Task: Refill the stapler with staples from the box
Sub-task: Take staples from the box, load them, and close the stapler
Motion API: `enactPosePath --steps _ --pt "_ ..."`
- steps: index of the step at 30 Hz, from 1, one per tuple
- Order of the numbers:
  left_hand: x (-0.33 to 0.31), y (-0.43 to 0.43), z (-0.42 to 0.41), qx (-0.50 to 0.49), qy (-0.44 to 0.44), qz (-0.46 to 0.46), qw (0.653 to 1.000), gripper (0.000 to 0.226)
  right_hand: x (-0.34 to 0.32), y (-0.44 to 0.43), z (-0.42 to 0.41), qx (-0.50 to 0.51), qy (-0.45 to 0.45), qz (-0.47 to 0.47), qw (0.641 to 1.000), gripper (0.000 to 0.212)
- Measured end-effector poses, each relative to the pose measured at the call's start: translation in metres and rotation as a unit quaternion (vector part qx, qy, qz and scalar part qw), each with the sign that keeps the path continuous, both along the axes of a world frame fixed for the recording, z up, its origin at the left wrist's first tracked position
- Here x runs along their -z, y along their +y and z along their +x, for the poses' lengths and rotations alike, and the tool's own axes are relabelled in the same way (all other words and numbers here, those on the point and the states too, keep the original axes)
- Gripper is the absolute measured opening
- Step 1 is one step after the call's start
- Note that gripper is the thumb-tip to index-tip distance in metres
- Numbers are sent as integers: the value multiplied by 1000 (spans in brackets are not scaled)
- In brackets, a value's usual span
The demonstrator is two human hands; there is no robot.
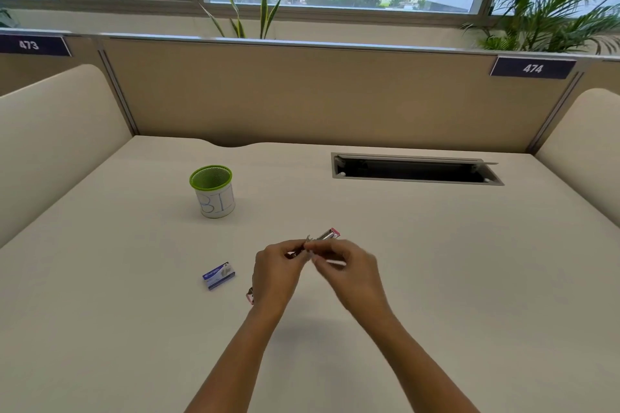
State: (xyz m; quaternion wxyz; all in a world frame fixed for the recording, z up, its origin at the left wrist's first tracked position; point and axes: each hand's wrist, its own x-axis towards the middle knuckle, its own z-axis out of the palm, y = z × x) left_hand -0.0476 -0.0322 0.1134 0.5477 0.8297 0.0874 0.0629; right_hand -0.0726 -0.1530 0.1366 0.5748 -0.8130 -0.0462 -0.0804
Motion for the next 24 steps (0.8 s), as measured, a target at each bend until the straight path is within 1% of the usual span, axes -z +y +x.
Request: enactPosePath --steps 2,4,8,12,19,24 --pt "-3 4 1 14 -1 -1 1000 13 -7 -13 9 9 -64 -81 995 18" --pt "-5 7 2 34 0 7 999 16 -14 -24 19 -2 -102 -154 983 17" --pt "-7 8 2 66 -1 38 997 17 -15 -34 29 -49 -112 -249 961 20" --pt "-10 7 2 75 -19 54 996 15 -12 -36 31 -81 -118 -286 947 21" --pt "-10 6 1 88 -41 65 993 14 -9 -33 32 -93 -152 -313 933 21" --pt "-11 6 1 95 -54 61 992 18 -3 -34 31 -85 -162 -338 923 26"
